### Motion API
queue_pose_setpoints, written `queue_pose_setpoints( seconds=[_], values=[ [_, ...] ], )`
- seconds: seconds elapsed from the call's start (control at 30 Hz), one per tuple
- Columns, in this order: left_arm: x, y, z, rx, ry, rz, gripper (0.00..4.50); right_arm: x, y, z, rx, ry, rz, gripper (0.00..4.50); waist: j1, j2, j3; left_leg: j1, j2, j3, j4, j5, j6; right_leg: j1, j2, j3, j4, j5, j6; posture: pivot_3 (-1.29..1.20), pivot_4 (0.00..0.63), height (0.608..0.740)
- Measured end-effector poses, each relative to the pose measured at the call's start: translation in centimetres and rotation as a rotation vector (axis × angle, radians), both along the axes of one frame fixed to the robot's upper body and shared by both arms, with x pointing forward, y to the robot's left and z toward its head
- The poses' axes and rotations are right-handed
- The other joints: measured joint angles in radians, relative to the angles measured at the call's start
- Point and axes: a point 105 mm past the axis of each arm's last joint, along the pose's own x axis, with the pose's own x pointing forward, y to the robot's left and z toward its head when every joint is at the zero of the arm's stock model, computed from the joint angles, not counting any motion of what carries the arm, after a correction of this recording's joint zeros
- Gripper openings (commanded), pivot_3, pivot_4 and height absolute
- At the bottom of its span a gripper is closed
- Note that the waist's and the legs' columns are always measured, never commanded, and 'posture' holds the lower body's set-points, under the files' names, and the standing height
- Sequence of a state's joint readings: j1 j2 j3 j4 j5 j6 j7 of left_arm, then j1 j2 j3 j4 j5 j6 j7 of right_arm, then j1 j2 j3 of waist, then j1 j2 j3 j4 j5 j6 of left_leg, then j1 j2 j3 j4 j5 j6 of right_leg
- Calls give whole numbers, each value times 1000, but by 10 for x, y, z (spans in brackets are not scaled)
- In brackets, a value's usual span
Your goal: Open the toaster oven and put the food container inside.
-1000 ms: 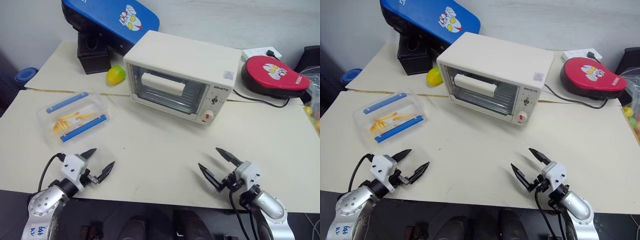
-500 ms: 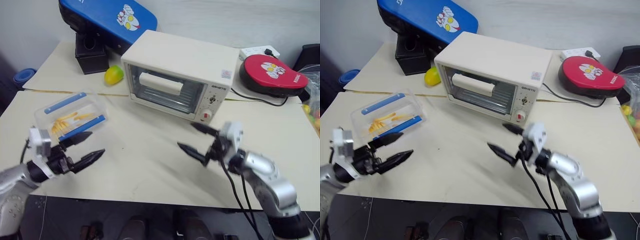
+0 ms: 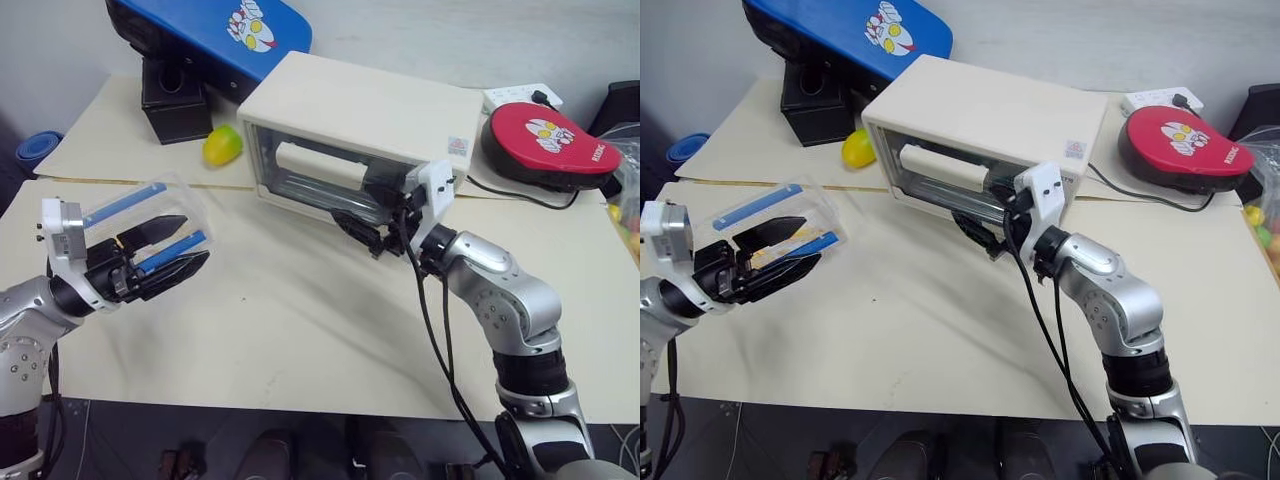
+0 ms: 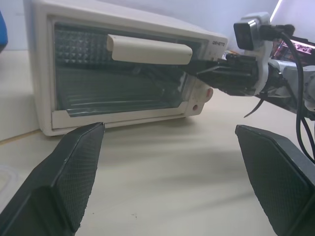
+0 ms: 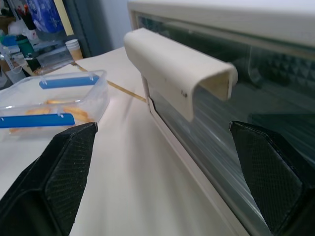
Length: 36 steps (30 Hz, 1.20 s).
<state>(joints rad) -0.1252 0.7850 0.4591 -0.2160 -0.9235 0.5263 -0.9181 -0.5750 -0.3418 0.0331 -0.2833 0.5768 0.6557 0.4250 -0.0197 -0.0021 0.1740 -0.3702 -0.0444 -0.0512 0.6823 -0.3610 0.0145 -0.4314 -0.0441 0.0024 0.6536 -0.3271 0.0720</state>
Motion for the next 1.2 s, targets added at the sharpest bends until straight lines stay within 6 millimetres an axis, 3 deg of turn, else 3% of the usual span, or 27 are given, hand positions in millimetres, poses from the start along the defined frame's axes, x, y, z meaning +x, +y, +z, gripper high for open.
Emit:
queue_pose_setpoints(
  seconds=[0.13, 0.4, 0.5, 0.67, 0.9, 1.1, 1.2],
  values=[
    [-1, -2, 0, 2, 8, -6, 4500, -1, 3, 2, -3, -27, 12, 4475, -6, 0, 0, 1, -1, 0, 1, 2, -1, 1, 0, 1, 0, 0, 0, 0, 150, 740],
    [5, -2, 3, -3, 7, 20, 4500, -25, 23, -9, -108, -114, 188, 4475, -8, 0, 0, 2, -1, 0, 0, 4, -4, -1, 0, 1, 3, 0, 0, 0, 150, 740],
    [18, -1, 19, -18, -43, 35, 3920, -34, 21, -24, -206, -150, 231, 4500, -3, -1, 0, 2, -1, 0, 1, 4, -4, 0, 0, 1, 3, 0, 0, 0, 150, 740],
    [48, 0, 35, -24, -102, 74, 2394, -45, 26, -42, -274, -162, 293, 4500, -4, -1, -1, 2, -1, 0, 1, 5, -4, -1, 0, 1, 3, 0, 0, 0, 150, 740],
    [100, -31, 42, 33, -172, 75, 151, -46, 26, -44, -305, -211, 300, 4500, -4, -2, -1, 1, -2, 0, 2, 5, -5, -1, 0, 0, 4, 0, 0, 0, 150, 740],
    [117, -59, 29, 107, -198, 16, 67, -46, 23, -48, -335, -226, 301, 4500, -11, -2, -1, 1, -2, 1, 2, 5, -5, -4, 0, 1, 7, 0, 0, 0, 150, 740],
    [119, -61, 23, 154, -215, 6, 67, -48, 17, -56, -355, -207, 303, 4500, -6, -2, -1, 0, -2, 1, 3, 5, -5, -4, 0, 1, 5, 0, 0, 0, 150, 740]
  ],
)
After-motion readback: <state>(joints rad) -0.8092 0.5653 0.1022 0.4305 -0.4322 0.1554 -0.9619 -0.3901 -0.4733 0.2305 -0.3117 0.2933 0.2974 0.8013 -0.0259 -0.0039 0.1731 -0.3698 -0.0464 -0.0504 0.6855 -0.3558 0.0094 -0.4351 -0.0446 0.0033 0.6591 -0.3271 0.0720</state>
